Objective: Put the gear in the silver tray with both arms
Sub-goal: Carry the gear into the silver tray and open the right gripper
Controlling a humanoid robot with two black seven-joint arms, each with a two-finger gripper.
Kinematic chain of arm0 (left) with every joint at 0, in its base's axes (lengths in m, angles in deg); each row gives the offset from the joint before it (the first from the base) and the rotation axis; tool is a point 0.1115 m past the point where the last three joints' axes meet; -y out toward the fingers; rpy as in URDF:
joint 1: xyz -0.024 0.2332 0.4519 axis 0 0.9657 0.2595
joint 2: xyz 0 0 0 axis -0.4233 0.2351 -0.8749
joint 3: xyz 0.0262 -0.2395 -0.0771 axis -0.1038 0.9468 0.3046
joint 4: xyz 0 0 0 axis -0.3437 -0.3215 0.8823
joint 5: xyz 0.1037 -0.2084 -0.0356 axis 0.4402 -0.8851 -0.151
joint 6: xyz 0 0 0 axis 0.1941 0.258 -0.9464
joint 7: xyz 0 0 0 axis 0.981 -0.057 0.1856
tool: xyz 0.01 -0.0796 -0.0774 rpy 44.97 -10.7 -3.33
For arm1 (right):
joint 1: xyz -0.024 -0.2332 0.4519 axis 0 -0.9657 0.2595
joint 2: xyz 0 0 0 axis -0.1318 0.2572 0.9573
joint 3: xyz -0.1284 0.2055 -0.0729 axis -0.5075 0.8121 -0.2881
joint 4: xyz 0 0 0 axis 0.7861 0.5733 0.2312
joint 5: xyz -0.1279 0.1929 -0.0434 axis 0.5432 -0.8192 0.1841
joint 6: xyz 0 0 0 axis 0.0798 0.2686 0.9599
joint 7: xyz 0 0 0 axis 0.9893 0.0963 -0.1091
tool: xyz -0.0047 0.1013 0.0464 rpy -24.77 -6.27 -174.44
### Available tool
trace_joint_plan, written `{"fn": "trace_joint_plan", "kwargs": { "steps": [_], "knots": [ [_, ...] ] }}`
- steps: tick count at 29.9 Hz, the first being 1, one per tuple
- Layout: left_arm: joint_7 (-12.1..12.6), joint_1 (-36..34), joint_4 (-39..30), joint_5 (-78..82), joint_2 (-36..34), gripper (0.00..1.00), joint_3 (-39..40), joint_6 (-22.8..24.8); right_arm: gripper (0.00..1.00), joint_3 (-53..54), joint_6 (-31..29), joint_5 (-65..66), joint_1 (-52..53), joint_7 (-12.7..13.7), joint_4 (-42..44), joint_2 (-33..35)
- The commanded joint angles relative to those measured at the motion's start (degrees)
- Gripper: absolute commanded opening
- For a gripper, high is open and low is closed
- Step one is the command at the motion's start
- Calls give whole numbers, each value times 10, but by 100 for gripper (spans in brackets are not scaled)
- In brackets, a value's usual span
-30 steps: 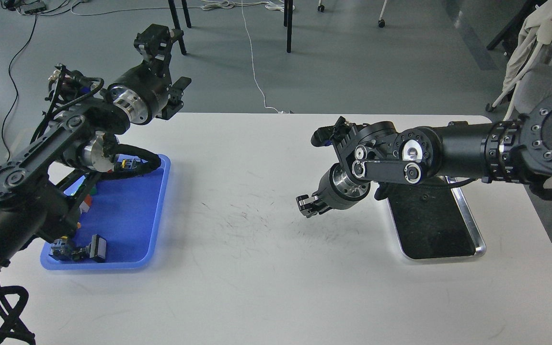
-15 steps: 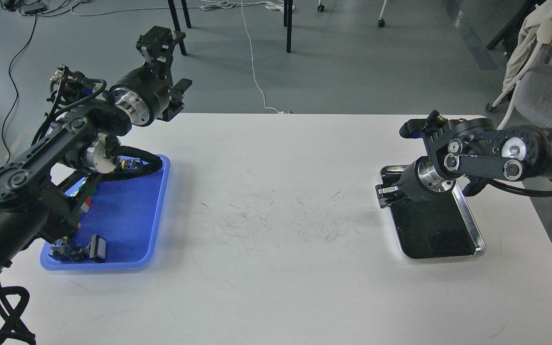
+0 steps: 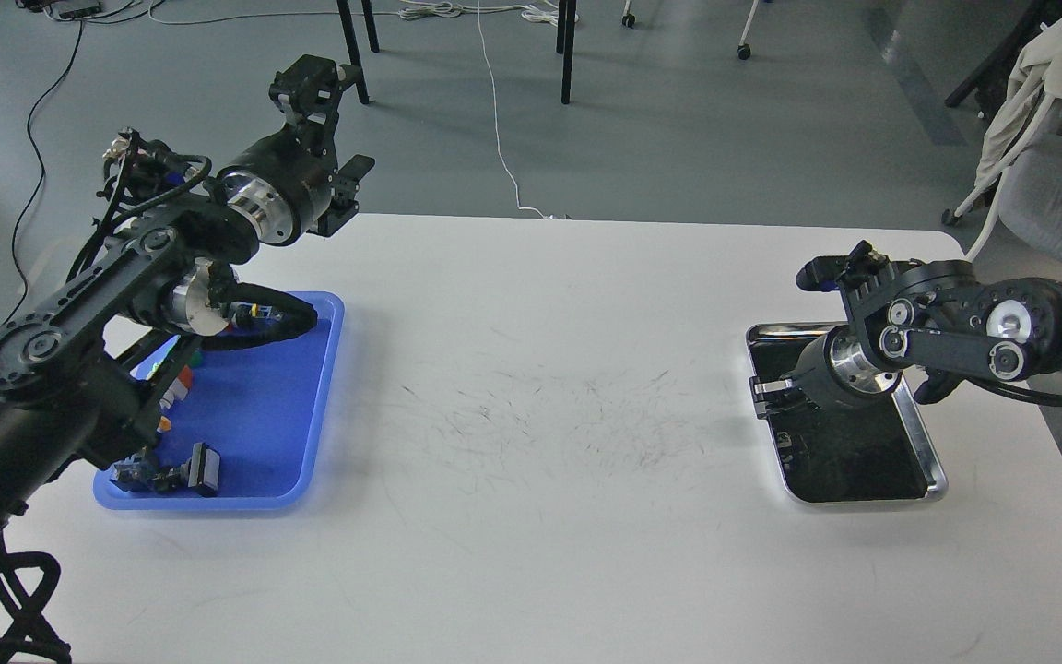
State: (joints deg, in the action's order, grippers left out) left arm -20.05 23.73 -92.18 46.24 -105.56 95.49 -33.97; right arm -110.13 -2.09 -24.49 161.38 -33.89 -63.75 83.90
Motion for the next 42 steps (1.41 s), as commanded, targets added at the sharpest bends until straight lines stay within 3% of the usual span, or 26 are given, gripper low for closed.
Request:
{"fn": "trace_joint_plan", "kwargs": {
  "steps": [1,14,28,42],
  "knots": [
    [0,0,0,0,0,98,0,0,1,17,1,-2,5,1,-2,1],
    [0,-1,0,0,1,98,0,0,1,101,1,-6,-10,2,-16,7],
    [0,-1,1,1,3,98,-1,0,2,97,1,64,-7,1,-67,135],
    [0,-1,1,11,7,98,-1,-1,2,98,1,91,-56,3,-72,127]
  ]
}}
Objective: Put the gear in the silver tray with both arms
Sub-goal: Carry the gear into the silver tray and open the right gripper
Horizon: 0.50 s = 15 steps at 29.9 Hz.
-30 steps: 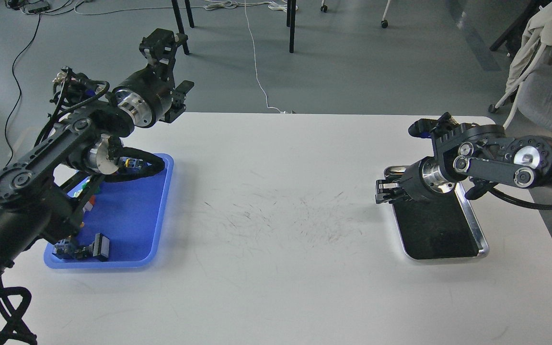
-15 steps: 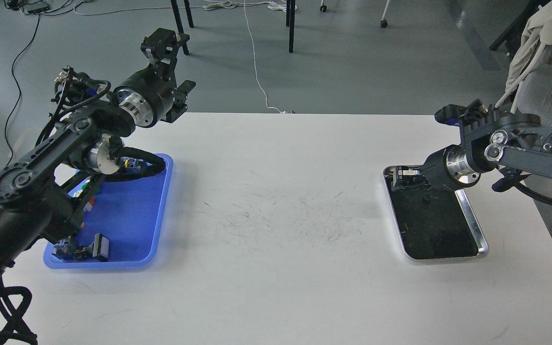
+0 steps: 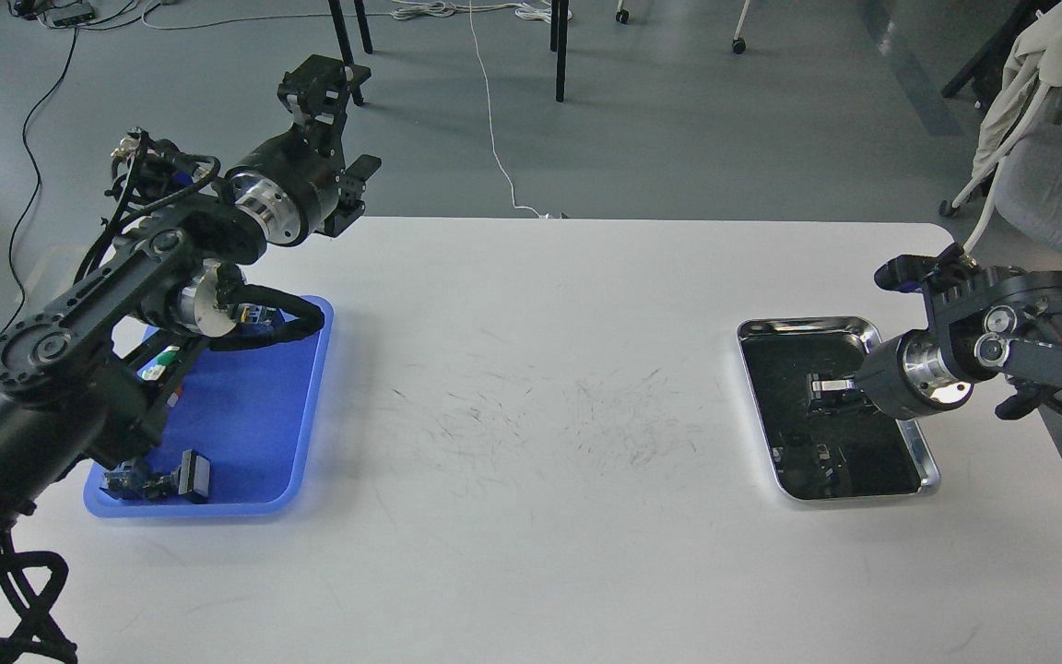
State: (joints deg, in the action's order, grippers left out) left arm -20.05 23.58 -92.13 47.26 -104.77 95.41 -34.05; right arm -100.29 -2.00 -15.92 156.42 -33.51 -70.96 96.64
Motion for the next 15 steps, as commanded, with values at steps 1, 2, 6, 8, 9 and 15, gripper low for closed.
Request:
{"fn": "trace_joint_plan", "kwargs": {
  "steps": [1,2,6,8,9,15],
  "knots": [
    [1,1,0,0,-1,98,0,0,2,-1,0,6,-6,-1,0,-1],
    [1,1,-1,0,-1,98,0,0,2,-2,0,6,-8,-1,0,-1],
    [1,1,0,0,-1,98,0,0,4,-2,0,17,-14,-1,0,-1],
    [1,2,0,0,-1,98,0,0,9,-2,0,17,-16,-1,0,-1],
    [0,2,0,1,-1,98,0,0,12,-1,0,17,-17,-1,0,-1],
    [1,2,0,0,-1,98,-1,0,93,18,0,10,-21,-1,1,4]
  ]
}}
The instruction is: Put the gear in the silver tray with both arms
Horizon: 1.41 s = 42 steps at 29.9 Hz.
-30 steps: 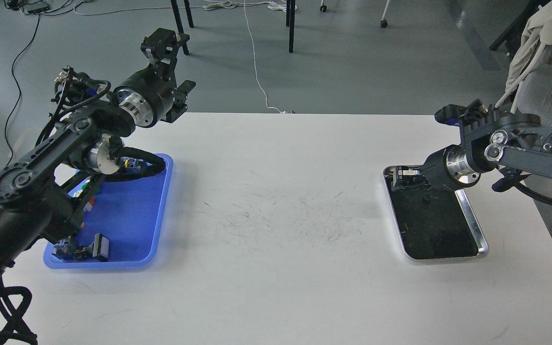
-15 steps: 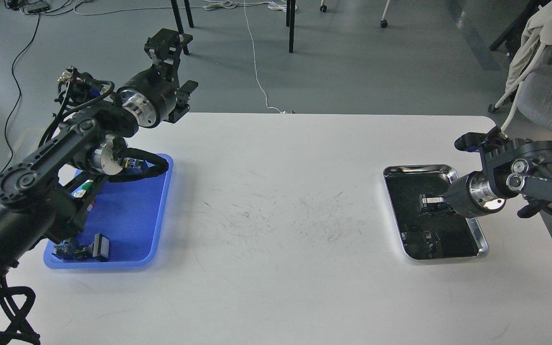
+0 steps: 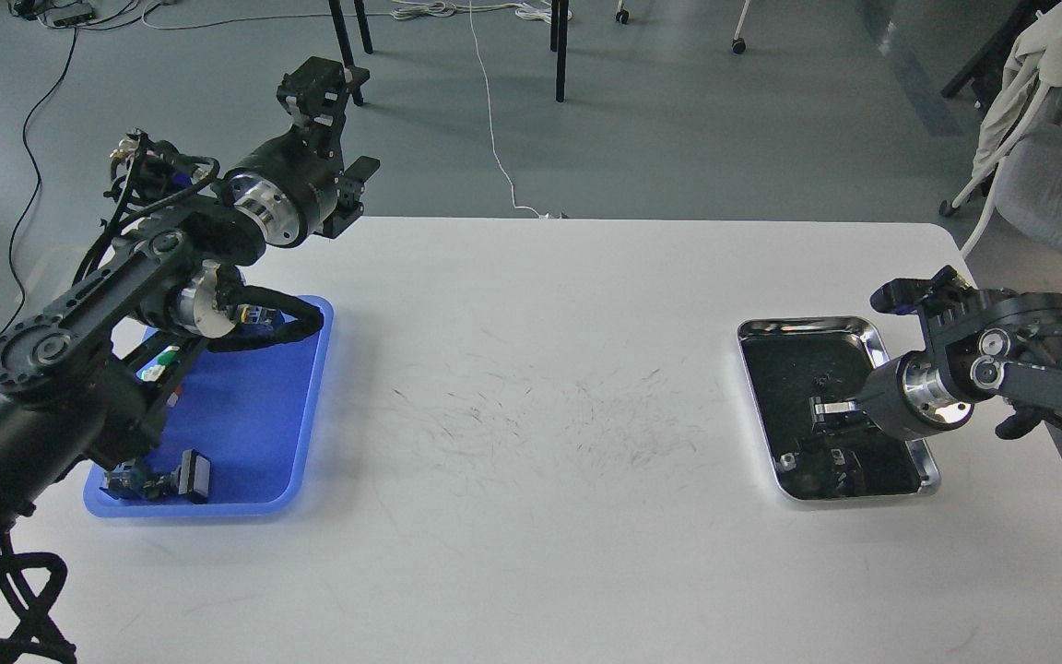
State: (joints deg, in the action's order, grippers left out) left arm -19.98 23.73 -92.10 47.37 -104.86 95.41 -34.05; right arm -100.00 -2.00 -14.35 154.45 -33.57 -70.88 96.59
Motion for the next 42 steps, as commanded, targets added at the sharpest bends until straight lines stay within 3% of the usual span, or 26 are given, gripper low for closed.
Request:
{"fn": "trace_joint_plan", "kwargs": {
  "steps": [1,8,12,19,22,26,31,37,42],
  "knots": [
    [-1,0,0,0,0,98,-1,0,93,29,0,-7,-2,0,1,6],
    [0,0,3,0,0,98,-1,0,97,125,0,-10,-6,-1,10,18],
    [0,-1,4,0,-1,98,-1,0,97,260,0,-33,-11,-2,56,31],
    [0,-9,16,0,2,98,3,-3,97,467,10,-157,-40,-2,213,-34],
    [-2,-9,46,-2,7,98,13,-10,96,540,68,-224,-69,-3,226,-48],
    [-2,-7,99,-4,23,98,40,-9,96,647,76,-433,-150,-4,220,-51],
    [-34,-2,177,-23,50,98,64,-5,97,752,53,-627,-270,-4,188,-57],
    [-59,4,230,-85,68,98,76,24,98,831,0,-633,-387,-21,145,-100],
    [-107,-14,328,-140,72,98,63,95,99,831,2,-633,-393,-22,145,-106]
  ]
}}
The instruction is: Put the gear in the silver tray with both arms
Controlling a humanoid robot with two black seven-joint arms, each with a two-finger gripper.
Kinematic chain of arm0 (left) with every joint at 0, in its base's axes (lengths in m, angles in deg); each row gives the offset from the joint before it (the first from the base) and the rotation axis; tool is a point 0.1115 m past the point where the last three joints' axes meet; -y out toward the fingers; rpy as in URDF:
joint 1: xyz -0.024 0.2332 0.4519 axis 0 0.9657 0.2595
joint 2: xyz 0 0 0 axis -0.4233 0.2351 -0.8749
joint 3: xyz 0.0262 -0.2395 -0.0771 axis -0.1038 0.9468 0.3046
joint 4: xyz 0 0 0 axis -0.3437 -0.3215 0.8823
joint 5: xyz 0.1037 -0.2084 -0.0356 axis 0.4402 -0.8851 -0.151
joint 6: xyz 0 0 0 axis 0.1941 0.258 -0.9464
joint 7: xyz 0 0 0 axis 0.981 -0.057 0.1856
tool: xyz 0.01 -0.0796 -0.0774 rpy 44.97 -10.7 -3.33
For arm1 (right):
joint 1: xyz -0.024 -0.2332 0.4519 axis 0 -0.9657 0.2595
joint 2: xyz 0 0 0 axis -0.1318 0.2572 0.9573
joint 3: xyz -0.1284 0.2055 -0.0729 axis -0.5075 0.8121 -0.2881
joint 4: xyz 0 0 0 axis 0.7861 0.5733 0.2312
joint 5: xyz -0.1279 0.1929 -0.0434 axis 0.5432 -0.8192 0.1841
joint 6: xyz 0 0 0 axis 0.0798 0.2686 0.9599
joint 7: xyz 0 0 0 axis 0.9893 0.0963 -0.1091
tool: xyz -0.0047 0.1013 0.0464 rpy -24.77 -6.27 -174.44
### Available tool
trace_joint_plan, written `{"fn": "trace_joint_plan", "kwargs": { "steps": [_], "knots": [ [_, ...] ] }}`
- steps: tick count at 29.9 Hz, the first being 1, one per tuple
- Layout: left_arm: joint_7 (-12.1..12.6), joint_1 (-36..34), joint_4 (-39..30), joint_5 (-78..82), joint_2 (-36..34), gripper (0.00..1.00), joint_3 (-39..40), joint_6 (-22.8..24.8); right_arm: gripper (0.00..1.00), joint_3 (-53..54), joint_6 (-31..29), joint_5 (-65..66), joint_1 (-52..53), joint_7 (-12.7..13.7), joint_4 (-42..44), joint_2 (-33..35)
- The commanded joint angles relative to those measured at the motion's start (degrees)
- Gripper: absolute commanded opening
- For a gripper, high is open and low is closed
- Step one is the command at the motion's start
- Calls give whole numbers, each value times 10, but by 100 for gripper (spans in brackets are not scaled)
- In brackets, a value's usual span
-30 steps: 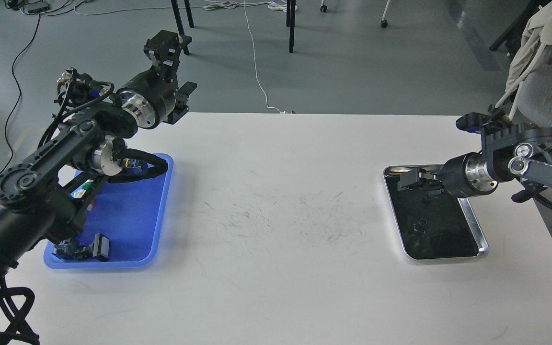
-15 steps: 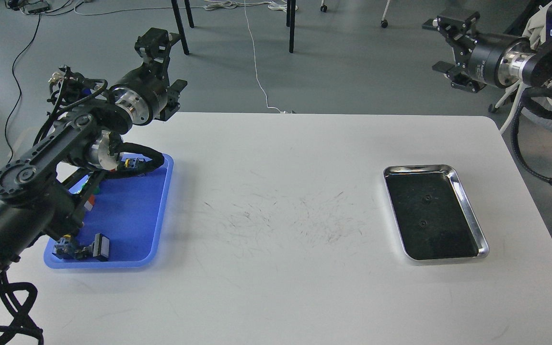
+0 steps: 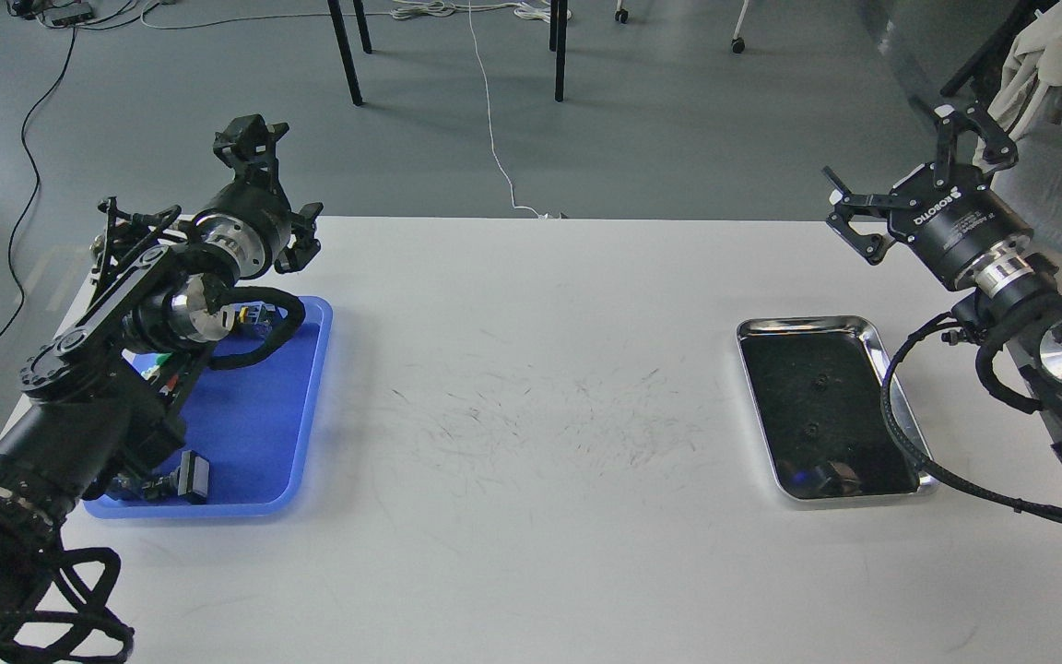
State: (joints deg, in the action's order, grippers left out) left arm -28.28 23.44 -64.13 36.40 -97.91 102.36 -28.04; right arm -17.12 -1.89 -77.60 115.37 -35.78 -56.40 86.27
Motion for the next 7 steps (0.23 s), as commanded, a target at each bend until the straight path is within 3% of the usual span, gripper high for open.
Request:
{"fn": "trace_joint_plan", "kwargs": {
  "steps": [1,7],
  "knots": [
    [-28,-16,59,-40,2,98,-7,44,99,6,1,0,-2,0,0,-3],
    [-54,-20,65,-65,1,98,-11,51,99,15,3,0,-2,-3,3,-17]
  ]
}}
